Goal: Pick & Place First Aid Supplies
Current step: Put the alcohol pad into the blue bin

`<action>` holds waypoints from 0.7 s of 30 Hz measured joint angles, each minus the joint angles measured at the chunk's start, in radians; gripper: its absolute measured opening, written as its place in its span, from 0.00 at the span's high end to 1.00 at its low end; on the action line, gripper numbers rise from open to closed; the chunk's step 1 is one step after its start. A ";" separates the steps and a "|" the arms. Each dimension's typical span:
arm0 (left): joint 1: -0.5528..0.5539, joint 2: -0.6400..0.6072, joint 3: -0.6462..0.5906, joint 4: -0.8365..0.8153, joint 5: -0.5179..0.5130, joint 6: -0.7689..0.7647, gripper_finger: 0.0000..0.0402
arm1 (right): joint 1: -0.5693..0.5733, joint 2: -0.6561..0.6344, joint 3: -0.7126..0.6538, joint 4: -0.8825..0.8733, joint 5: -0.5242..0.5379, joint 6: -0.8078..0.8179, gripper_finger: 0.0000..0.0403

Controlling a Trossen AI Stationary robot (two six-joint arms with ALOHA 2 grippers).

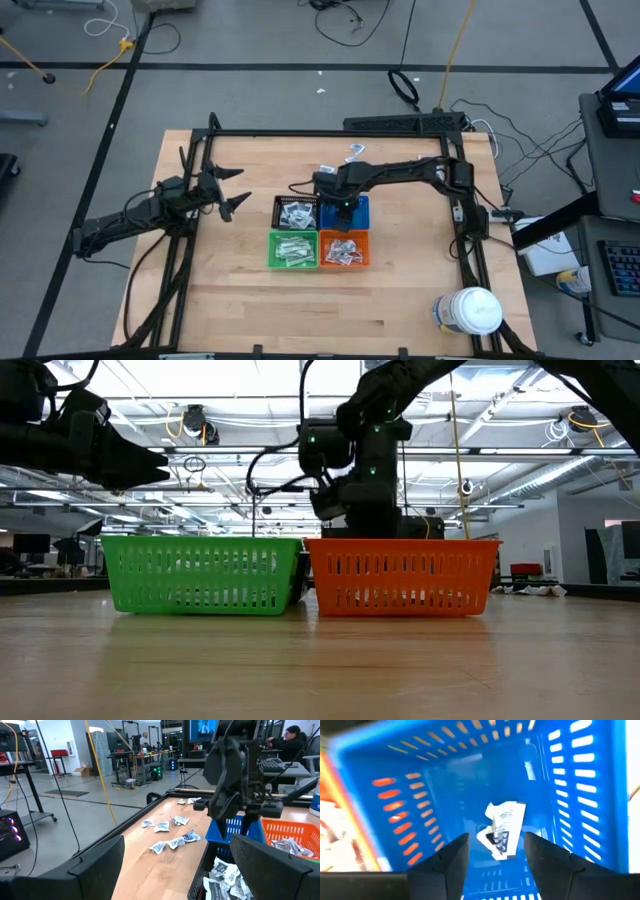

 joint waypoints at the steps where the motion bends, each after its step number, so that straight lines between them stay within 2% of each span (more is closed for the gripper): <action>1: 0.000 0.000 0.000 0.000 0.000 0.000 0.09 | 0.000 -0.008 0.000 0.000 0.000 0.006 0.54; 9: 0.000 0.000 0.000 0.000 0.000 0.000 0.09 | -0.005 -0.125 0.000 -0.002 0.002 0.025 0.57; 14: 0.000 0.000 0.000 0.000 0.000 0.000 0.09 | -0.019 -0.195 0.001 0.022 0.008 0.090 0.57; 21: 0.000 0.000 0.000 0.000 0.000 0.000 0.09 | -0.059 -0.224 0.001 0.031 0.002 0.121 0.54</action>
